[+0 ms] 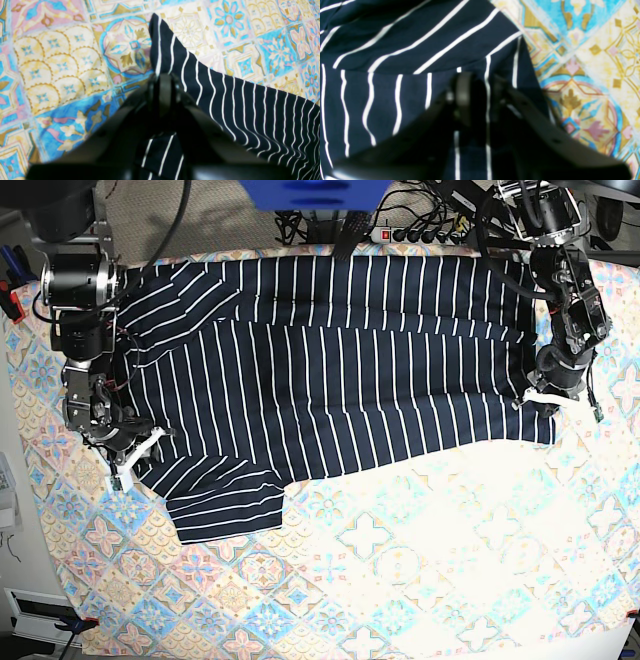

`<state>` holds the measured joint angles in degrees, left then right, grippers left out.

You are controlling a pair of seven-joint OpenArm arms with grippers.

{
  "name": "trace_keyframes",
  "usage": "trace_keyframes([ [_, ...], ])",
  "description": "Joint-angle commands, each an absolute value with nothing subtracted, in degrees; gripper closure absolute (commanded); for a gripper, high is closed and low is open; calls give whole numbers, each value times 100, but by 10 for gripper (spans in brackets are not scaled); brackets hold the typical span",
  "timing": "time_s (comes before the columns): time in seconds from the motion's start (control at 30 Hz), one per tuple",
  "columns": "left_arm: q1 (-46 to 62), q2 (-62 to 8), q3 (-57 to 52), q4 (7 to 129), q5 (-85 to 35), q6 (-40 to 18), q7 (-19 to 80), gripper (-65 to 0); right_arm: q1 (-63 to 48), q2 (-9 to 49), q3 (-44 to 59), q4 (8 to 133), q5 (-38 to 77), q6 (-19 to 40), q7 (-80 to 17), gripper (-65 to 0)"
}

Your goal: Fold the T-shirt properly

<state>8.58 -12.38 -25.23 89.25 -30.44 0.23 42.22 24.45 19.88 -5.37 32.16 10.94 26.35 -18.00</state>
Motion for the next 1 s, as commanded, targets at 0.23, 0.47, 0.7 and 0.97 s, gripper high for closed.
trace_keyframes([
  [0.23, 796, -1323, -2554, 9024, -3081, 22, 4110, 0, 2167, 2035, -470, 4092, 1138, 3371, -2624, -6],
  [0.47, 796, -1323, -2554, 9024, -3081, 22, 4110, 0, 1314, 2220, -462, 5701, 1613, 3371, -3292, -6],
  [0.7, 804, -1323, -2554, 9024, -3081, 22, 4110, 0, 892, 2220, 224, 6246, 1596, 3380, -3319, -6],
  [0.97, 796, -1323, -2554, 9024, -3081, 22, 4110, 0, 778, 2211, 655, 6457, 1587, 3380, -2475, -13],
])
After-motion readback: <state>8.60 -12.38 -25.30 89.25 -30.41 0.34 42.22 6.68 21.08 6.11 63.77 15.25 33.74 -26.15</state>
